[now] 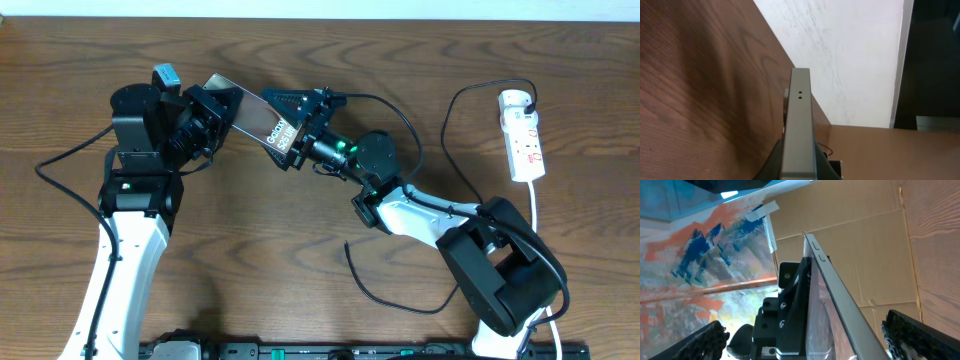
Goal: Plug charger to phone and switch on socket
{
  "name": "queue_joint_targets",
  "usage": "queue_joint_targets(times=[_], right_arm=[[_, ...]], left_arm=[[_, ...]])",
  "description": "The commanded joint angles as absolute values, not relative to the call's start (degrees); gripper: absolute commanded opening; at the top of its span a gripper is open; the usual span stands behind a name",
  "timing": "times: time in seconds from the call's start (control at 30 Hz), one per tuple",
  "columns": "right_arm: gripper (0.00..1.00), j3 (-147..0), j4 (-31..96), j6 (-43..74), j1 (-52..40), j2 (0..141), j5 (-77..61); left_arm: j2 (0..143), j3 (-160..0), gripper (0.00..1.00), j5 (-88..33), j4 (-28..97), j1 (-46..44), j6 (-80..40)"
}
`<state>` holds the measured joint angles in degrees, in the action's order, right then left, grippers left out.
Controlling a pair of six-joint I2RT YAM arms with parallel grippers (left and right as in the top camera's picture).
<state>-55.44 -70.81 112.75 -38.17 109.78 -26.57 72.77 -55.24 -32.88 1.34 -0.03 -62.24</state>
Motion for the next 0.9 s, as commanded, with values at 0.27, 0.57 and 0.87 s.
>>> queue_joint_targets(times=[0.27,0.57,0.87], right_arm=[[0.99,-56.5,-71.0,111.8,-35.8,108.8,-31.5],[0.99,-56.5,-69.5,86.3,-31.3,108.8,-40.8],[0.99,-57.1,-43.7,67.4,-30.6,106.8,-43.0]], left_arm=[[72.7,-55.6,0.07,-39.6,0.5,12.6,-61.5],[72.7,-55.6,0.07,-60.6,-0.3,28.1,-61.1],[72.7,-55.6,0.07,-68.1,-1.0,29.8,-59.1]])
